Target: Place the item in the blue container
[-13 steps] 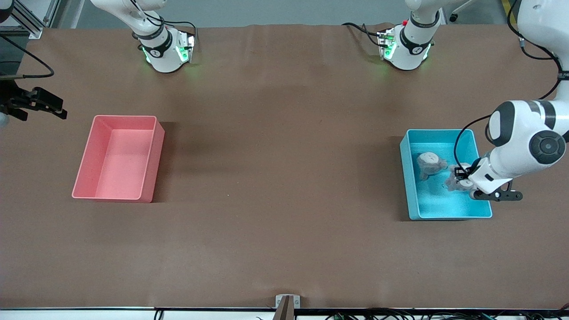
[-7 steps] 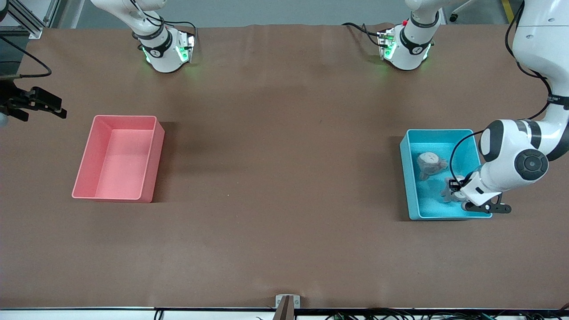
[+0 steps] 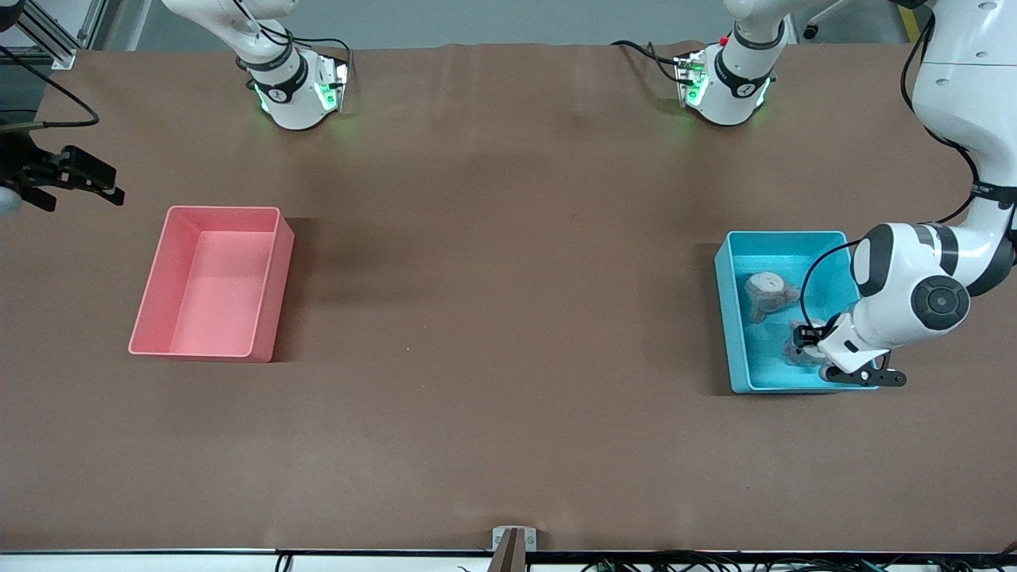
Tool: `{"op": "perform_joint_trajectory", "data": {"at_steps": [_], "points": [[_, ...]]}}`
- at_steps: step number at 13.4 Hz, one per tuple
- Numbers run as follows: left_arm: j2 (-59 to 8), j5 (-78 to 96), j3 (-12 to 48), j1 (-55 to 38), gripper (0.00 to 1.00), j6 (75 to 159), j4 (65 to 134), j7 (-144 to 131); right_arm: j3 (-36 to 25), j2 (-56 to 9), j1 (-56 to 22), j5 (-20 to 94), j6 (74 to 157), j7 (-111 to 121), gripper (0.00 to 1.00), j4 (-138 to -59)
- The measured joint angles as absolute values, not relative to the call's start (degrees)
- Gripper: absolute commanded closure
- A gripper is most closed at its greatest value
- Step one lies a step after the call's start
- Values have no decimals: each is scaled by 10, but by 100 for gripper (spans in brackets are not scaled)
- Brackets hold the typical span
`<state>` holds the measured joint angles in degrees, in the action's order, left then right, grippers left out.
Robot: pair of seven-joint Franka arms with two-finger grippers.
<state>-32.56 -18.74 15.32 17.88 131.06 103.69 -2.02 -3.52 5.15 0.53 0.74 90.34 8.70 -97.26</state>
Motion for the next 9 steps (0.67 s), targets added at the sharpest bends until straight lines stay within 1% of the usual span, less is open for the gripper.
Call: {"op": "perform_joint_trajectory", "data": {"at_steps": [2, 3, 6, 9], "points": [[-312, -187, 157, 179, 0, 1299, 1033, -21, -30, 52, 4, 3, 905, 87, 0, -973], [-298, -187, 160, 179, 0, 1274, 1031, -21, -30, 52, 4, 1, 907, 87, 0, -973], [-234, -152, 175, 179, 0, 1194, 1025, -21, -30, 52, 4, 1, 917, 87, 0, -974], [-168, -101, 175, 182, 0, 1136, 1024, -18, -31, 52, 4, 0, 920, 87, 0, -974]]}}
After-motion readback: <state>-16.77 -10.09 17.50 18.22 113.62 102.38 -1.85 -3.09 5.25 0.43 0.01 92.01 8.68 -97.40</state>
